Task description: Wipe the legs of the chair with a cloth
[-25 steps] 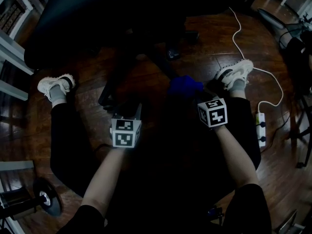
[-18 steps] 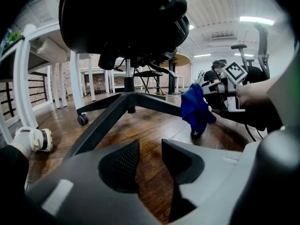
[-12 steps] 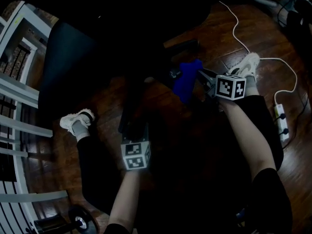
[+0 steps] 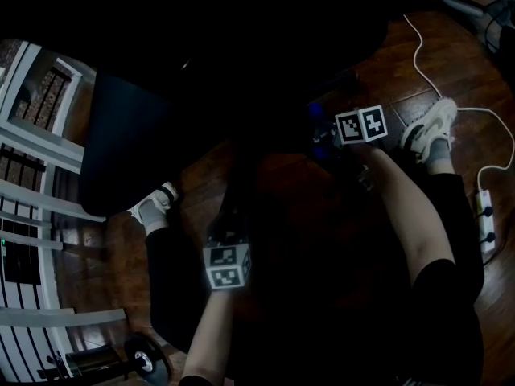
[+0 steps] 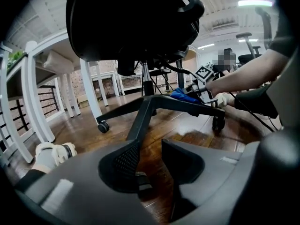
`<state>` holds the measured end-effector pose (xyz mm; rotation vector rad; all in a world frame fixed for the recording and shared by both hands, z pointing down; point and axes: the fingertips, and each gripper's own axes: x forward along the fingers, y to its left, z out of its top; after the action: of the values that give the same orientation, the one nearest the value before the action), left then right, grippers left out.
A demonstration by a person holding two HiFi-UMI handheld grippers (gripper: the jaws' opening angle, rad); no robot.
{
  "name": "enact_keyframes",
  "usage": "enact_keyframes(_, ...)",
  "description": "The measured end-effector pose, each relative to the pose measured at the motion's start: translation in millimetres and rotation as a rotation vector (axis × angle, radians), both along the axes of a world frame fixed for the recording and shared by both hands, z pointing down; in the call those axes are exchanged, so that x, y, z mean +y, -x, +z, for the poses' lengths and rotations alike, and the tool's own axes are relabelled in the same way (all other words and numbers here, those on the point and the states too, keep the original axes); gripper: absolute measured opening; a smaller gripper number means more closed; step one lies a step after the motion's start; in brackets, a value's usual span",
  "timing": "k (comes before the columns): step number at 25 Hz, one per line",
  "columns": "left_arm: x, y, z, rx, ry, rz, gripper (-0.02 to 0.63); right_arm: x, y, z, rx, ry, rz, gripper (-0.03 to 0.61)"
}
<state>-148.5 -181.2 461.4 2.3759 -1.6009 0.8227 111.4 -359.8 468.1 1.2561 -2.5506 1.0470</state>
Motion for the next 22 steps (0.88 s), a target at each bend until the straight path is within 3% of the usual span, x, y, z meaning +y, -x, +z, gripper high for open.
enact_keyframes(5,-2,-8,7,-0.002,0.005,0.024,0.150,21,8,17,0.006,0.068,-0.125,0.032)
enact_keyframes(9,0,-18,8,0.021,0.004,0.033,0.150,51,2,30,0.108,0.103,-0.231,0.033)
enact_keyframes(22,20,-46,14,0.062,0.011,0.070,0.150,117,-36,38,0.120,0.166,-0.229,0.032)
